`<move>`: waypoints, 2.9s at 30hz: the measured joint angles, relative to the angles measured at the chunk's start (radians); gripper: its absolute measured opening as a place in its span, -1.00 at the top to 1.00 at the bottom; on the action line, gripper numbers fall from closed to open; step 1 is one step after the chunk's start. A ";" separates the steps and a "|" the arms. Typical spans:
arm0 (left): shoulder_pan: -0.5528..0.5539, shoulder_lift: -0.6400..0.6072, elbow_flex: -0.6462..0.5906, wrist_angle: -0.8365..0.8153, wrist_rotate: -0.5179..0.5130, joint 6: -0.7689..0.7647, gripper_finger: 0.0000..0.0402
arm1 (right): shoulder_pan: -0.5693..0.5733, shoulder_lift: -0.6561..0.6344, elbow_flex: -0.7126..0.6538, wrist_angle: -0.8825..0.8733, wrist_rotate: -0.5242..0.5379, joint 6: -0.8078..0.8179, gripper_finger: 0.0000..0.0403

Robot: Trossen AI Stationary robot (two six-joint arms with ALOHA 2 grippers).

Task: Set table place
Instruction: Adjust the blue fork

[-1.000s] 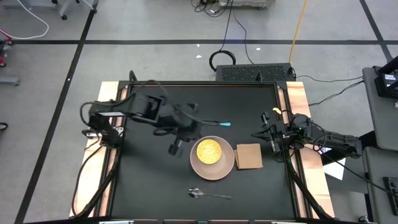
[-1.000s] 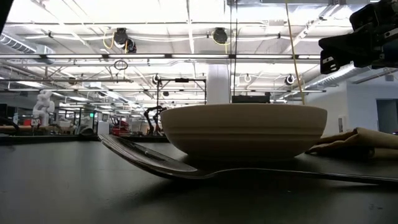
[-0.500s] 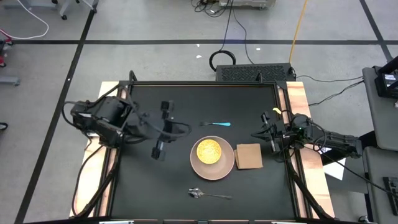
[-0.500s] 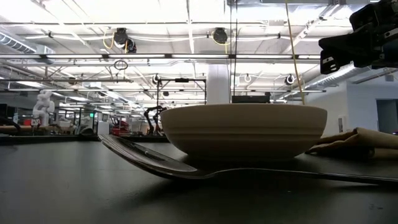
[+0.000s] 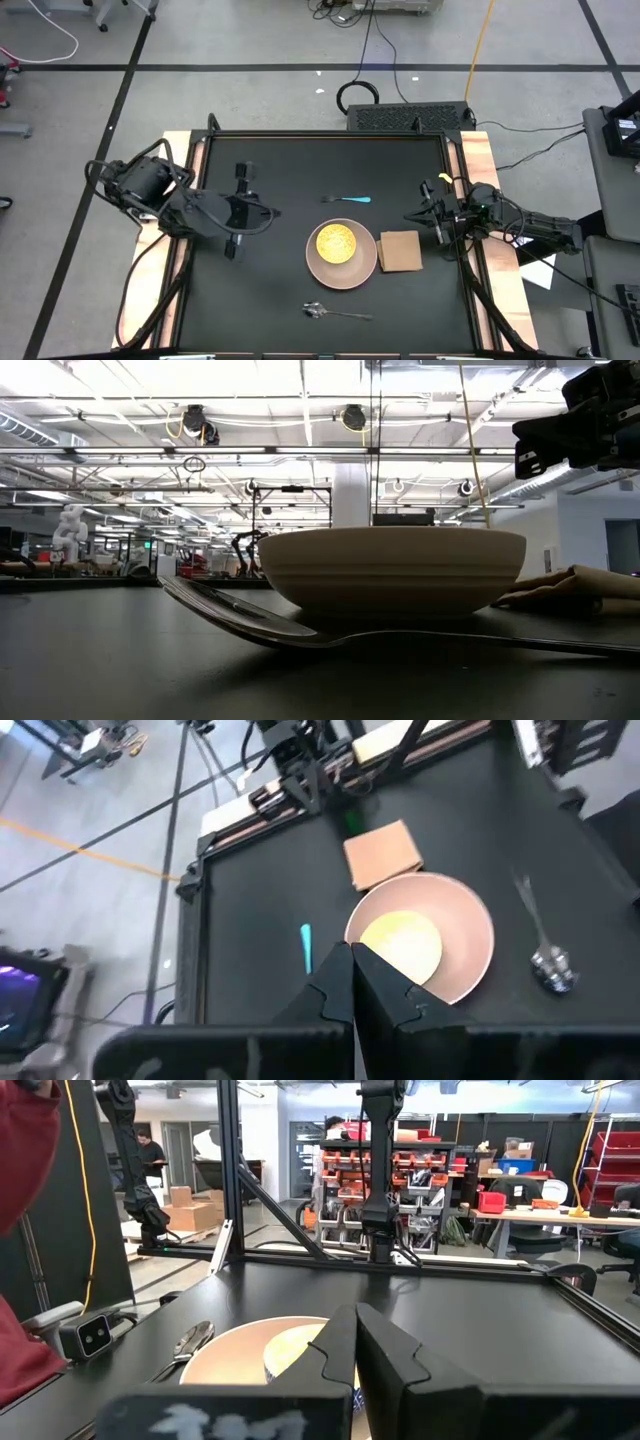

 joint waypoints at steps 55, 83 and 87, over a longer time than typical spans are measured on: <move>0.142 -1.107 -1.534 1.253 0.271 0.208 1.00 | 0.000 0.000 0.000 0.002 0.000 0.000 1.00; 0.233 -1.254 -2.093 1.549 0.254 0.064 0.99 | 0.000 0.000 0.000 0.013 0.001 0.078 1.00; 0.254 -1.265 -2.093 1.536 0.243 0.046 1.00 | 0.000 0.001 0.000 0.071 0.066 0.077 1.00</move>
